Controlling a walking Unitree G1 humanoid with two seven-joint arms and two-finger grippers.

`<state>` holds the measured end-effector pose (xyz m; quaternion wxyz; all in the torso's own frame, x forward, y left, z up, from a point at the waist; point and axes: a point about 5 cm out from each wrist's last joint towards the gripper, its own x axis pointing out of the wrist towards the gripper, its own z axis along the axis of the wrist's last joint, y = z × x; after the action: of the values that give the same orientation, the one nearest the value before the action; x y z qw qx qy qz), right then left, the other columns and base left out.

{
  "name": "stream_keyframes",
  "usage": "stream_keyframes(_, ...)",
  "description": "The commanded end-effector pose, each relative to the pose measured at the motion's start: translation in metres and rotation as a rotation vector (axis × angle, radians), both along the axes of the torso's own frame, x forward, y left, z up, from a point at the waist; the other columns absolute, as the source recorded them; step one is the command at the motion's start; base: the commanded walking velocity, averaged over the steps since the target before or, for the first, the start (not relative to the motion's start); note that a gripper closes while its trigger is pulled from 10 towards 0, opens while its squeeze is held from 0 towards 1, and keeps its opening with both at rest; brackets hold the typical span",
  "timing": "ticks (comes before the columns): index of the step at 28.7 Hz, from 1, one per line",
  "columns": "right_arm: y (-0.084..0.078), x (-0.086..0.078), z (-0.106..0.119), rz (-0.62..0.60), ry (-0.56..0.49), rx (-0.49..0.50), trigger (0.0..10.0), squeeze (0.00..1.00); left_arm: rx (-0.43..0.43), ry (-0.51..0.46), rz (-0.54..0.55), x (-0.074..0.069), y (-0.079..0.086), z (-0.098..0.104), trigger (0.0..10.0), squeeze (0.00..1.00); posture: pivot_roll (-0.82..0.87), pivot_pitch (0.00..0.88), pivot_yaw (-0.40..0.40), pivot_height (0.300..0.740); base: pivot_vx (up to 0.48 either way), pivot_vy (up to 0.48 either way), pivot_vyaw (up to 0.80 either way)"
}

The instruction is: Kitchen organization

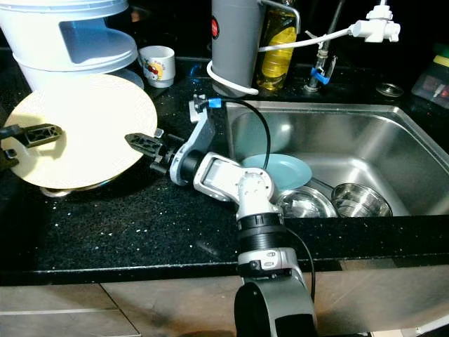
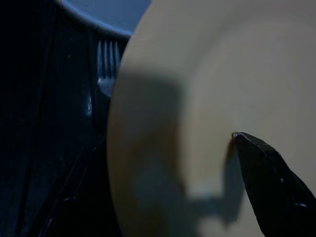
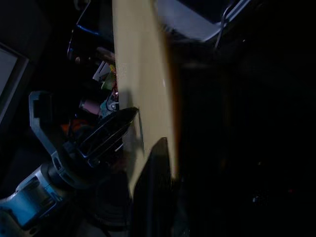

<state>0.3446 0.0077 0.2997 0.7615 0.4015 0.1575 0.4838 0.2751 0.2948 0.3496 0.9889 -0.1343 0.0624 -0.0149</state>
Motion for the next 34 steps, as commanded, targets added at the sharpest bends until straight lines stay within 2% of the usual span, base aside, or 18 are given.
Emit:
stream_keyframes(1,0.003,-0.002,0.006,0.032,0.001,0.049,0.0,0.00,0.020,-0.028,0.012,-0.001,0.000,0.005,10.0,0.00,0.05,0.205,-0.081,0.740,0.000,0.000,0.00)
stream_keyframes(4,0.000,-0.001,0.011,0.024,0.017,0.091,0.0,0.00,0.026,-0.085,0.029,-0.002,0.001,0.016,10.0,0.00,0.05,0.205,-0.078,0.740,0.000,0.000,0.00)
stream_keyframes(6,-0.004,0.001,0.018,0.020,0.032,0.148,0.0,0.00,0.047,-0.160,0.058,-0.003,0.002,0.029,10.0,0.00,0.05,0.206,-0.074,0.740,0.000,0.000,0.00)
stream_keyframes(7,-0.007,0.002,0.023,0.014,0.039,0.179,0.0,0.00,0.070,-0.229,0.076,-0.004,0.003,0.039,10.0,0.00,0.05,0.206,-0.071,0.740,0.000,0.000,0.00)
stream_keyframes(8,-0.007,0.002,0.023,0.014,0.039,0.179,0.0,0.00,0.070,-0.229,0.076,-0.004,0.003,0.039,10.0,0.00,0.05,0.206,-0.071,0.740,0.000,0.000,0.00)
stream_keyframes(10,-0.014,0.005,0.030,-0.006,0.048,0.222,0.0,0.00,0.096,-0.351,0.103,-0.006,0.003,0.057,10.0,0.00,0.05,0.206,-0.071,0.740,0.000,0.000,0.00)
stream_keyframes(16,-0.025,0.009,0.037,-0.046,0.048,0.248,0.0,0.00,0.090,-0.441,0.113,-0.006,0.001,0.073,10.0,0.00,0.04,0.208,-0.059,0.740,0.000,0.000,0.00)
stream_keyframes(17,-0.030,0.011,0.039,-0.061,0.044,0.252,0.0,0.00,0.087,-0.468,0.104,-0.005,-0.001,0.076,10.0,0.00,0.04,0.208,-0.059,0.740,0.000,0.000,0.00)
stream_keyframes(18,-0.046,0.016,0.041,-0.135,0.023,0.232,0.0,0.00,0.088,-0.533,0.059,-0.001,-0.012,0.082,10.0,0.00,0.04,0.207,-0.057,0.740,0.000,0.000,0.00)
stream_keyframes(19,-0.046,0.016,0.041,-0.135,0.023,0.232,0.0,0.00,0.088,-0.533,0.059,-0.001,-0.012,0.082,10.0,0.00,0.04,0.207,-0.057,0.740,0.000,0.000,0.00)
stream_keyframes(20,-0.060,0.021,0.041,-0.197,0.006,0.212,0.0,0.00,0.102,-0.571,0.010,0.002,-0.023,0.084,10.0,0.00,0.04,0.207,-0.057,0.740,0.000,0.000,0.00)
stream_keyframes(23,-0.077,0.025,0.040,-0.275,-0.011,0.184,0.0,0.00,0.121,-0.608,-0.066,0.005,-0.039,0.084,10.0,0.00,0.04,0.208,-0.054,0.740,0.000,0.000,0.00)
stream_keyframes(24,-0.077,0.025,0.040,-0.275,-0.011,0.184,0.0,0.00,0.121,-0.608,-0.066,0.005,-0.039,0.084,10.0,0.00,0.04,0.208,-0.054,0.740,0.000,0.000,0.00)
stream_keyframes(26,-0.103,0.030,0.040,-0.356,-0.001,0.199,0.0,0.00,0.148,-0.627,-0.126,0.009,-0.053,0.083,10.0,0.00,0.03,0.210,-0.042,0.740,0.000,0.000,0.00)
stream_keyframes(27,-0.103,0.030,0.040,-0.356,-0.001,0.199,0.0,0.00,0.148,-0.627,-0.126,0.009,-0.053,0.083,10.0,0.00,0.03,0.210,-0.042,0.740,0.000,0.000,0.00)
stream_keyframes(29,-0.121,0.033,0.036,-0.416,0.014,0.201,0.0,0.00,0.185,-0.600,-0.140,0.014,-0.057,0.077,10.0,0.00,0.02,0.214,-0.028,0.740,0.000,0.000,0.00)
stream_keyframes(32,-0.118,0.031,0.023,-0.425,0.033,0.158,0.0,0.00,0.223,-0.546,-0.139,0.025,-0.060,0.065,10.0,0.00,0.02,0.214,-0.028,0.740,0.000,0.000,0.00)
stream_keyframes(34,-0.115,0.030,0.019,-0.417,0.042,0.153,0.0,0.00,0.228,-0.538,-0.137,0.027,-0.060,0.063,10.0,0.00,0.02,0.214,-0.028,0.740,0.000,0.000,0.00)
